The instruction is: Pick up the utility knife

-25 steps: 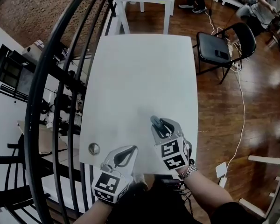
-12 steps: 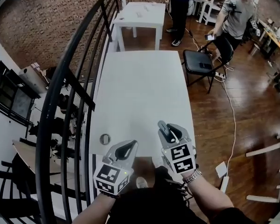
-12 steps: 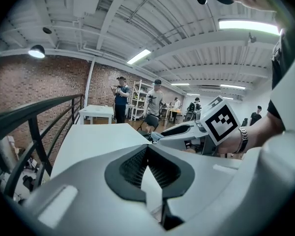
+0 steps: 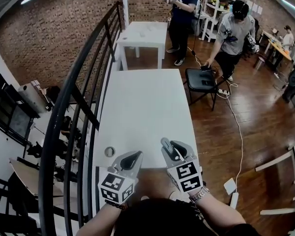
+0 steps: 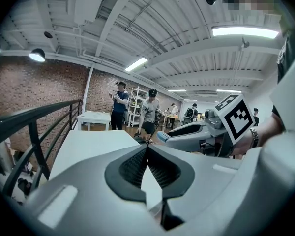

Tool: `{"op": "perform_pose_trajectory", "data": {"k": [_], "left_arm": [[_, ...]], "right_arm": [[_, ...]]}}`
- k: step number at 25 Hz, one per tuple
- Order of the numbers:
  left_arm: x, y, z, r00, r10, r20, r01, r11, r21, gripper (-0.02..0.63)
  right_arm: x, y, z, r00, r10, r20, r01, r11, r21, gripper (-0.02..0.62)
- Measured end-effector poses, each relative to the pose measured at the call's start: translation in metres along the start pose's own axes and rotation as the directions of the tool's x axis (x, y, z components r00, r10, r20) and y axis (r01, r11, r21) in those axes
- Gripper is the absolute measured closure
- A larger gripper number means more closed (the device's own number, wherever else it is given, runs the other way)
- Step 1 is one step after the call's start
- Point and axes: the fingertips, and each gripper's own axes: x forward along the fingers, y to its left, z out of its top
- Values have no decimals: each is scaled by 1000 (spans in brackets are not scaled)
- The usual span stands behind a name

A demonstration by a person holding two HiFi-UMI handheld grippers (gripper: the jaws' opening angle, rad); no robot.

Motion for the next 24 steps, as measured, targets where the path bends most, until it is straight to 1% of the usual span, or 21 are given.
{"op": "perform_pose_trajectory", "data": {"k": [7, 11, 24], "left_arm": [[11, -13, 14, 999, 30, 22, -30, 1000, 3, 589], [16, -22, 16, 999, 37, 22, -37, 999, 6, 589], [29, -36, 20, 998, 60, 19, -61, 998, 19, 589]], "right_arm": [[-19, -2, 6, 999, 48, 25, -47, 998, -45, 463], [-24, -2, 6, 997, 71, 34, -69, 995, -70, 463], [-30, -12, 8, 993, 104, 63, -100, 993, -69, 463]]}}
